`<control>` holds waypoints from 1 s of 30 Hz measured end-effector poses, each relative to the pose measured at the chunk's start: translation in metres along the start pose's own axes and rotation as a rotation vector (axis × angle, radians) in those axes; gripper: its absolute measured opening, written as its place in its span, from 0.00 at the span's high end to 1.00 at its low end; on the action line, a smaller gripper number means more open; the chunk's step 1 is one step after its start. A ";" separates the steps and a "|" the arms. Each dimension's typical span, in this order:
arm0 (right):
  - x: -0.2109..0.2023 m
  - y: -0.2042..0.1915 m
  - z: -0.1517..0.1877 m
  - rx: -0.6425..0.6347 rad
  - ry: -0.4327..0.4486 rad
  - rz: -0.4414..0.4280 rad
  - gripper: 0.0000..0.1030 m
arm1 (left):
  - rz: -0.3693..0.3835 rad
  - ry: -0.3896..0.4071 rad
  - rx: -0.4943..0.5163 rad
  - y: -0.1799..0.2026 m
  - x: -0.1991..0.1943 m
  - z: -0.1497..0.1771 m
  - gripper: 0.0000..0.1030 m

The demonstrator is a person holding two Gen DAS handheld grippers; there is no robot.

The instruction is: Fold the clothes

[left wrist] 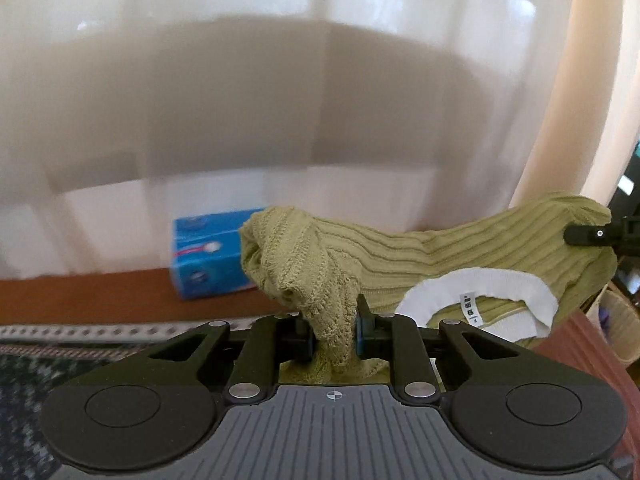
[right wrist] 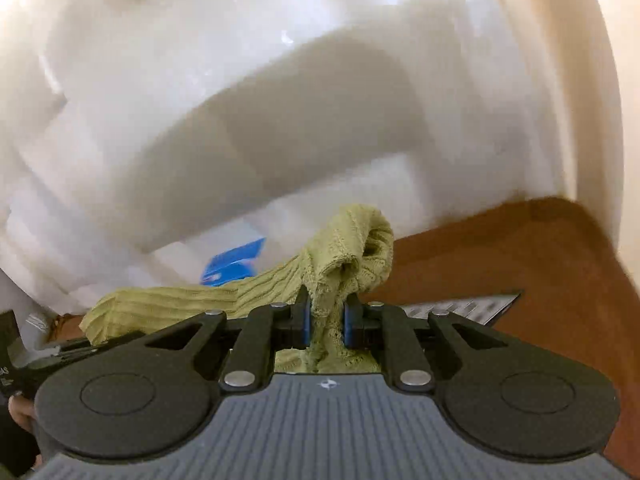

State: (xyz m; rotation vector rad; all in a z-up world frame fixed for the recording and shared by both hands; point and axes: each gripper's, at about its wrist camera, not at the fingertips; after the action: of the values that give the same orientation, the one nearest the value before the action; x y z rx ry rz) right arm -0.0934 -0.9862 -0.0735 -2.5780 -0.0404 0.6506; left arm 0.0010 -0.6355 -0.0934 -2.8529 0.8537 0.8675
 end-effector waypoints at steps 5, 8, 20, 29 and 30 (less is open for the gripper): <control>0.032 0.057 -0.004 0.050 -0.012 0.027 0.84 | -0.026 -0.052 0.017 0.021 0.060 0.004 0.86; 0.053 0.082 0.005 0.066 -0.037 0.052 0.84 | -0.047 -0.102 0.025 0.024 0.085 0.018 0.85; 0.104 0.115 0.046 0.030 -0.122 0.224 0.55 | -0.166 -0.195 0.028 0.007 0.122 0.054 0.36; 0.071 0.097 0.037 -0.080 -0.016 0.299 0.40 | -0.231 -0.072 0.098 0.012 0.071 0.025 0.24; 0.065 0.089 0.032 -0.121 0.010 0.278 0.40 | -0.218 -0.031 0.103 0.016 0.062 0.018 0.23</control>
State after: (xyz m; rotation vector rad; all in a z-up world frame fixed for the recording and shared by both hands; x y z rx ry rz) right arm -0.0581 -1.0418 -0.1680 -2.7295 0.2958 0.7552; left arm 0.0266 -0.6762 -0.1395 -2.7683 0.5525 0.8133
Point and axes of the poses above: each gripper's, at about its wrist camera, not at the fingertips, and x roughly the way its jaws point, y to its right, z to its underside, and after that the axes turned 8 degrees about y, right-handed
